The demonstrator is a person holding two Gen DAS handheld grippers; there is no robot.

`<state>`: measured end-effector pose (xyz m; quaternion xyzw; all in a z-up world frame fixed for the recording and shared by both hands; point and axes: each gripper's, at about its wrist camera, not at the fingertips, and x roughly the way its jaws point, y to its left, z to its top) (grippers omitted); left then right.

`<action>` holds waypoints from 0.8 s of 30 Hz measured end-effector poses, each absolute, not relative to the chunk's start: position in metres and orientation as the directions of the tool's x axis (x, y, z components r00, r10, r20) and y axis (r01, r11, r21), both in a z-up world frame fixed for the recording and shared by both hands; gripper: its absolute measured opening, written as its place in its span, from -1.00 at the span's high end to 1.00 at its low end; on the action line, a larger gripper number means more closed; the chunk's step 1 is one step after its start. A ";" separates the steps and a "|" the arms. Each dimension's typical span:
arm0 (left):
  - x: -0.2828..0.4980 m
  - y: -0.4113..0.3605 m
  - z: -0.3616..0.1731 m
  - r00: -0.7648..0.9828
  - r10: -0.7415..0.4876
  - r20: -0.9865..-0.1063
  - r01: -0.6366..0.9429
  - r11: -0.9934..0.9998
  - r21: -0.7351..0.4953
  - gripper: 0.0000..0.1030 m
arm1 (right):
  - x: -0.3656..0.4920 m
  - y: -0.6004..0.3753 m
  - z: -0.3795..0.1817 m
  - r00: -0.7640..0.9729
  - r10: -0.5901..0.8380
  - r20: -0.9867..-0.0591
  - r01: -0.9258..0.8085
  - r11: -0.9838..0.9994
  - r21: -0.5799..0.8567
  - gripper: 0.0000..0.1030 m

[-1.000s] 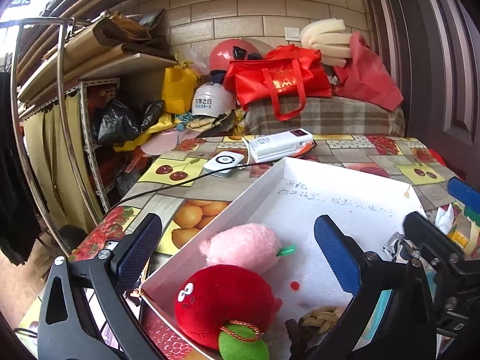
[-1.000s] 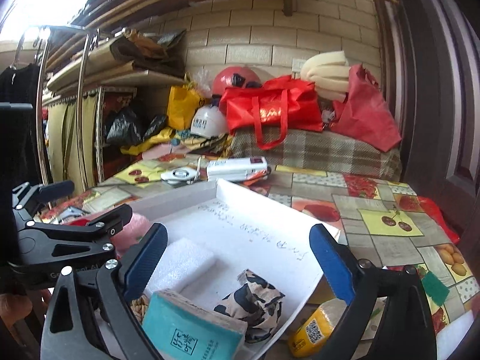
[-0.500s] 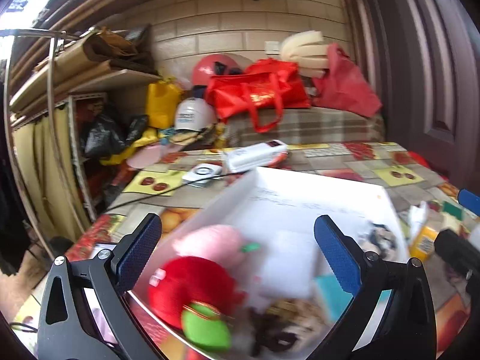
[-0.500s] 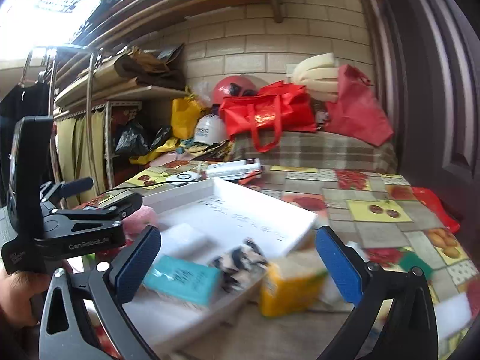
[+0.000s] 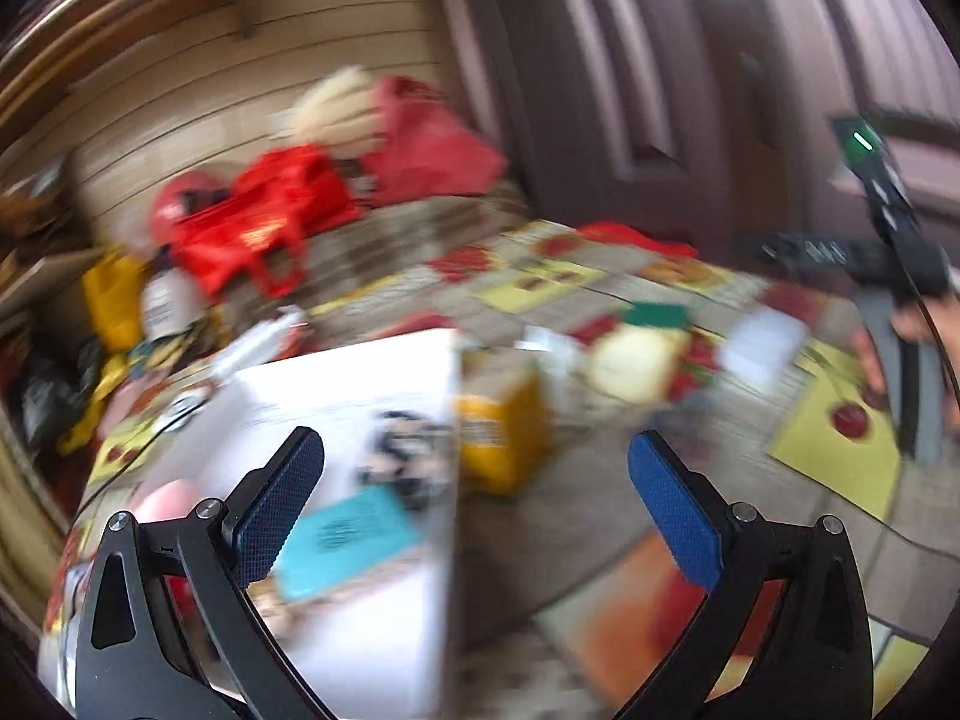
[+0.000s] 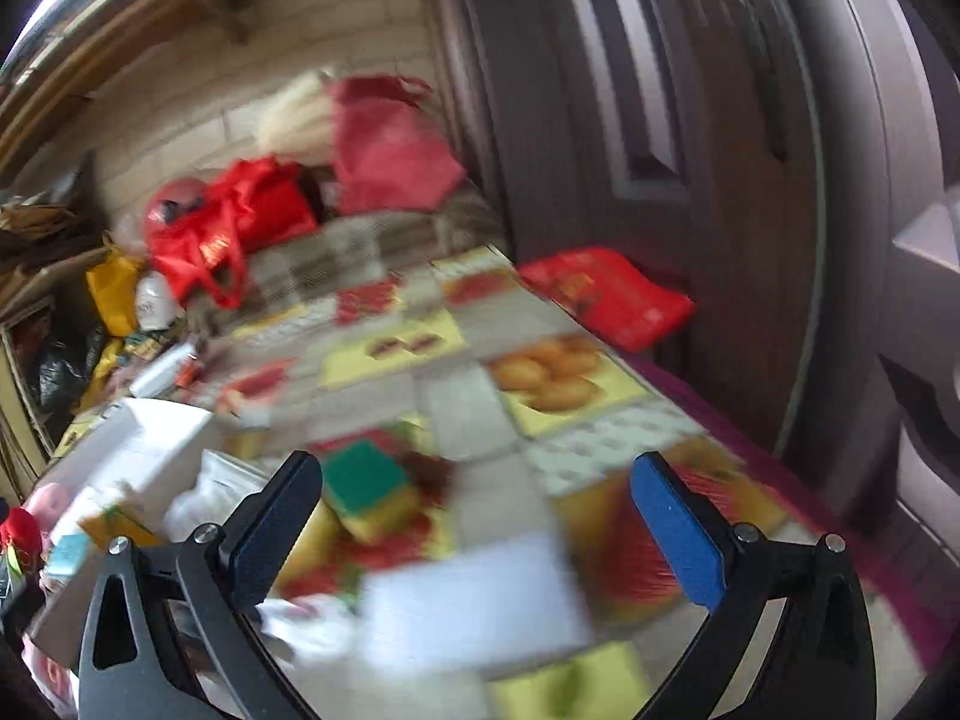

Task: Organize soft objects
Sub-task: 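Grasp the knotted grey-blue rope with the left tool while the right tool grasps the white foam block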

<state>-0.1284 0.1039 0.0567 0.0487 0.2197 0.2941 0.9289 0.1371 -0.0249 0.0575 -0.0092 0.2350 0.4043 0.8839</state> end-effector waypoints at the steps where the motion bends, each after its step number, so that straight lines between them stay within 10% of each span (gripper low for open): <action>1: -0.120 0.098 0.055 0.736 0.552 -0.393 -0.502 0.834 0.231 -0.99 | 0.144 -0.030 0.056 0.549 0.712 -0.438 -0.717 0.670 0.190 -1.00; 22: -0.006 0.108 0.026 0.662 0.280 -0.695 -0.371 0.928 0.020 -0.98 | 0.136 0.020 0.013 0.357 0.554 -0.752 -0.824 0.566 0.026 -1.00; 24: -0.003 0.111 0.023 0.652 0.264 -0.711 -0.371 0.928 0.004 -0.76 | 0.134 0.023 0.011 0.369 0.529 -0.764 -0.823 0.568 -0.004 -1.00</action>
